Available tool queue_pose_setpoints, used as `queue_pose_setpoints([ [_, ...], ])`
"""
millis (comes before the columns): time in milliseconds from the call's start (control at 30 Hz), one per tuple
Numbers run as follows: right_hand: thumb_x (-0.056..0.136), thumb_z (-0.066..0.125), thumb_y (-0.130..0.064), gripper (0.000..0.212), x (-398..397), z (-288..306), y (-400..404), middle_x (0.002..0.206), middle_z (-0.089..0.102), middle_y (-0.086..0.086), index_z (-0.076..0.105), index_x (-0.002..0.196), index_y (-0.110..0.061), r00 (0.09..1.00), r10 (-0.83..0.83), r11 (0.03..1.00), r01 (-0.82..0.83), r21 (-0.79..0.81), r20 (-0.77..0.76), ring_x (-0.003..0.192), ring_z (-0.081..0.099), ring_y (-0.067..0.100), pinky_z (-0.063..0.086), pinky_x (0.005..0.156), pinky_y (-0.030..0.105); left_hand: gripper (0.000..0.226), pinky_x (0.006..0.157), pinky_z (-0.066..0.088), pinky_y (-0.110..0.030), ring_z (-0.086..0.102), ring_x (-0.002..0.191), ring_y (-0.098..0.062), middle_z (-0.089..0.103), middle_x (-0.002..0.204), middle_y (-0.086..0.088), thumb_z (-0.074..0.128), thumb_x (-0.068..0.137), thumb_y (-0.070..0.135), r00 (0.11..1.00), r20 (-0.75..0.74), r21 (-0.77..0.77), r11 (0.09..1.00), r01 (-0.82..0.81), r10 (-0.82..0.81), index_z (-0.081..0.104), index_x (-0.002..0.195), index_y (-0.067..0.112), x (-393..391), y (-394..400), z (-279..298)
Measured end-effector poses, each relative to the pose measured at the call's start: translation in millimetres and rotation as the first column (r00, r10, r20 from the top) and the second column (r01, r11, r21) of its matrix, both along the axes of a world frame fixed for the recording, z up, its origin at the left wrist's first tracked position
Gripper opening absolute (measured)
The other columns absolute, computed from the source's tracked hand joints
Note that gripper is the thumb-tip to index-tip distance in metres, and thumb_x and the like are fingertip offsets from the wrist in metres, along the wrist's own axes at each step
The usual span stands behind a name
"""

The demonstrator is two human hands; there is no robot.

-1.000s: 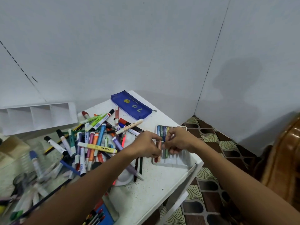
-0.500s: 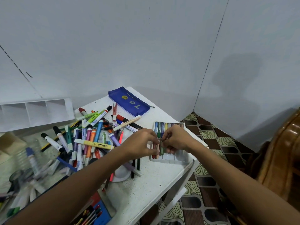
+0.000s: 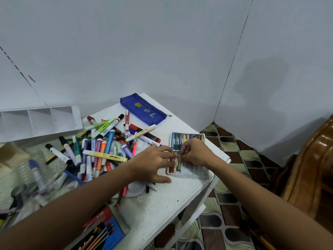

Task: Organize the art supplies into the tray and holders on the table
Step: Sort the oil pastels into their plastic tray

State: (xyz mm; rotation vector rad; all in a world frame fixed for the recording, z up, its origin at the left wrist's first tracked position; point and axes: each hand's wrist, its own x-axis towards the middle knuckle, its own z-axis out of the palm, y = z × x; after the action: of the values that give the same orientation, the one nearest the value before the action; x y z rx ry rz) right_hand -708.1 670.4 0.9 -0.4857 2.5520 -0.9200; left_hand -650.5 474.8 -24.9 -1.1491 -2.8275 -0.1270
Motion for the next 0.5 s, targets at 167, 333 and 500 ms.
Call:
queue_pose_setpoints([
  [167, 0.080, 0.075, -0.007, 0.026, 0, 0, -3, 0.074, 0.064, -0.003, 0.063, 0.065, -0.024, 1.000, 0.010, 0.999, -0.010, 0.036, -0.007, 0.069, 0.060, 0.011, 0.047, 0.056, 0.020, 0.040, 0.085, 0.048, -0.042, 0.052, 0.122, -0.022, 0.064, 0.129, -0.003, 0.063, 0.089, 0.044, 1.000, -0.019, 0.016, 1.000, 0.015, -0.015, 0.070, 0.116, 0.016, 0, 0, -2],
  [333, 0.078, 0.077, -0.008, 0.007, -7, 3, -8, 0.078, 0.069, 0.005, 0.071, 0.075, -0.012, 1.000, 0.011, 0.994, -0.013, 0.113, 0.015, 0.068, 0.064, 0.017, 0.055, 0.062, 0.028, 0.038, 0.084, 0.045, -0.039, 0.048, 0.117, -0.020, 0.065, 0.127, 0.003, 0.063, 0.089, 0.042, 0.998, 0.058, 0.064, 0.998, -0.023, 0.019, 0.070, 0.116, 0.017, 0, 0, -3],
  [500, 0.076, 0.078, -0.011, 0.008, -10, 11, -14, 0.082, 0.072, 0.011, 0.072, 0.081, -0.009, 0.997, 0.080, 0.973, -0.080, 0.216, 0.010, 0.072, 0.068, 0.023, 0.059, 0.070, 0.037, 0.040, 0.081, 0.046, -0.039, 0.046, 0.111, -0.019, 0.064, 0.125, 0.004, 0.063, 0.088, 0.044, 0.998, 0.057, 0.015, 0.999, -0.030, 0.030, 0.068, 0.117, 0.018, 0, 1, 4],
])
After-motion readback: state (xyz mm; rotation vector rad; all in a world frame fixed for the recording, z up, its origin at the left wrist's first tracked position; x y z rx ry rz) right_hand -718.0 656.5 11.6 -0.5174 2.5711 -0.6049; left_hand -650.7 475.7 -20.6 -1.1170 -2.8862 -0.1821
